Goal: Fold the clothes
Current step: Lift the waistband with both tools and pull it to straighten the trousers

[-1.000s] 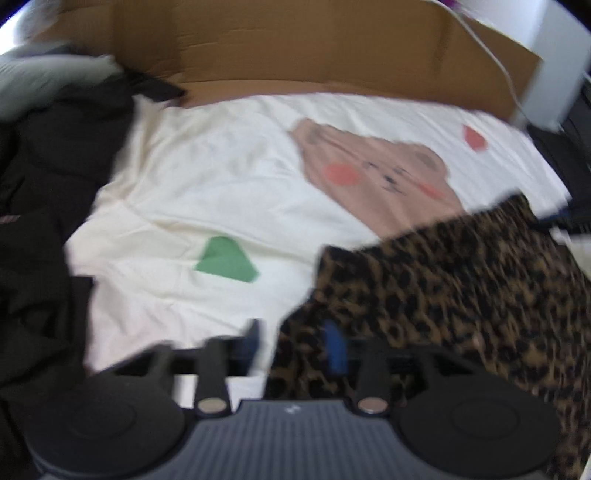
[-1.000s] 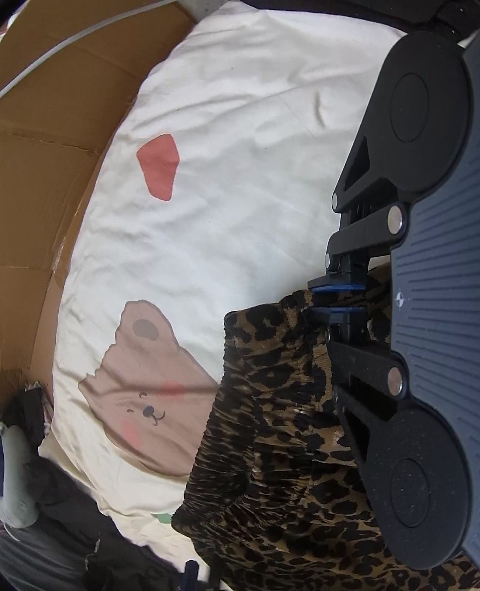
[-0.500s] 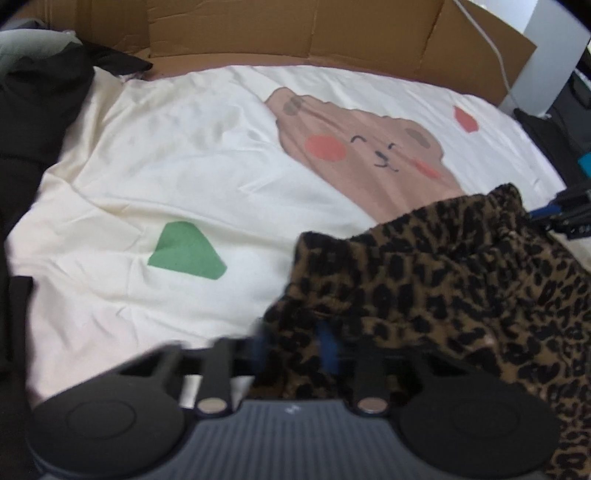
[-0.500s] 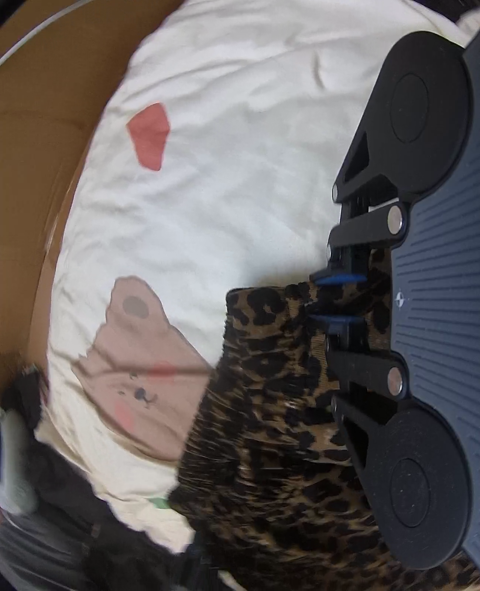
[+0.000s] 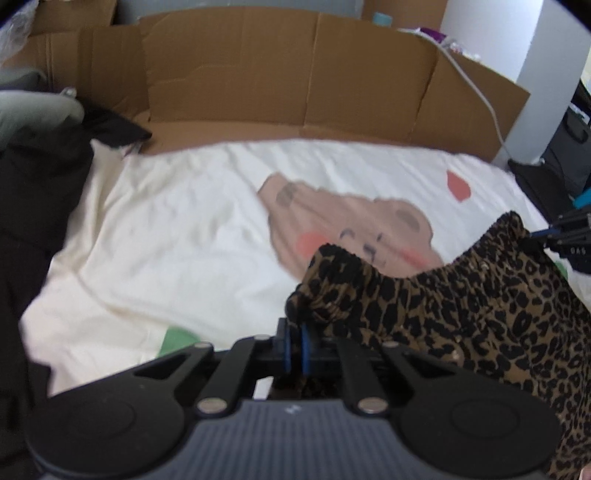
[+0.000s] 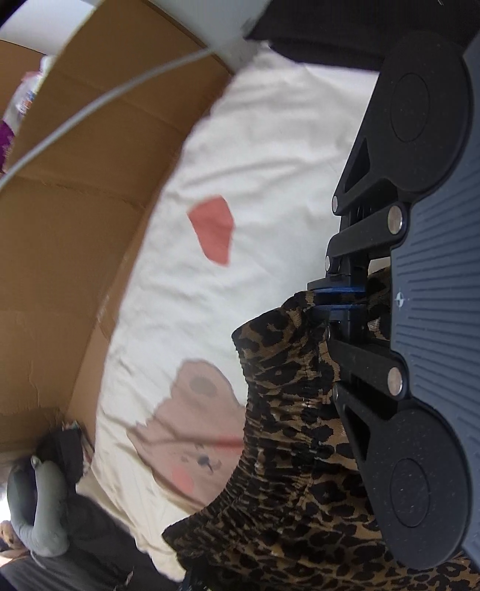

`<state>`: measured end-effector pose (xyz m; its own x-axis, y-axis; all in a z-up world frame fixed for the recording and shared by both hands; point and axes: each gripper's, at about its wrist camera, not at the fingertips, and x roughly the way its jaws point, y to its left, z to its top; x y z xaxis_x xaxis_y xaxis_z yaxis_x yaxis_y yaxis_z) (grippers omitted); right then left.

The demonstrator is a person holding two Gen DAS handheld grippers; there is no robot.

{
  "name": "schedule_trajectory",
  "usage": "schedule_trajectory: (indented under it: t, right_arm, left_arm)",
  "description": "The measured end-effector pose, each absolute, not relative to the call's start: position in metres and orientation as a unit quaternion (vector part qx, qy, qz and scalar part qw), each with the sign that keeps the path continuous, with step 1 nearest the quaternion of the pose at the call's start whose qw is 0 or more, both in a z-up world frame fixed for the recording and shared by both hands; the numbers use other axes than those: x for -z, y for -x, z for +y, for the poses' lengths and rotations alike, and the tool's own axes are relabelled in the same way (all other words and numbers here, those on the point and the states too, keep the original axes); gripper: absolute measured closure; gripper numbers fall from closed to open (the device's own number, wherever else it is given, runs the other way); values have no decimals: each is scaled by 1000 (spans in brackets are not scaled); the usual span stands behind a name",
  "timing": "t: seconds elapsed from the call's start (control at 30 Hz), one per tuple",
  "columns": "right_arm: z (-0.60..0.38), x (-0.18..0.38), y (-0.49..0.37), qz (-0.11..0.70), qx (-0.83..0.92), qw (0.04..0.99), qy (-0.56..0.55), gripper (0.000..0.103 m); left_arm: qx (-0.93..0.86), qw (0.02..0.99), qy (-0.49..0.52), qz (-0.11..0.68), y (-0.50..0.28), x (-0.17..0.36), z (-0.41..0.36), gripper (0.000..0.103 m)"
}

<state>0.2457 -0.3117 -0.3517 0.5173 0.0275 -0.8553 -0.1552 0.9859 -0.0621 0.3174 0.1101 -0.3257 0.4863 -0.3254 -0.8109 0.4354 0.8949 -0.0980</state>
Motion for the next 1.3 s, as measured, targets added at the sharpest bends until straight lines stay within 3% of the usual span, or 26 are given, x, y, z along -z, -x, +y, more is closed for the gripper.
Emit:
schedule_trajectory:
  t: [0.57, 0.9, 1.0, 1.03, 1.1, 1.13, 1.3]
  right_arm:
    - [-326, 316, -320, 462, 11, 879, 118, 100]
    - [-326, 356, -344, 496, 17, 861, 116, 98]
    - [-329, 369, -339, 508, 19, 854, 111, 94]
    - [-330, 370, -334, 508, 19, 853, 115, 89]
    - [-337, 368, -324, 507, 13, 854, 113, 75]
    - [-342, 366, -318, 507, 7, 855, 108, 74]
    - [-372, 356, -287, 515, 13, 855, 57, 74]
  left_arm:
    - [219, 880, -87, 413, -390, 307, 67, 97]
    - [194, 867, -101, 448, -415, 342, 53, 95]
    - [180, 849, -118, 483, -415, 359, 51, 86]
    - [183, 844, -122, 489, -412, 361, 53, 80]
    - [192, 840, -130, 490, -405, 362, 60, 60]
    - [188, 841, -134, 490, -401, 361, 66, 52]
    - [160, 835, -122, 512, -380, 357, 103, 51]
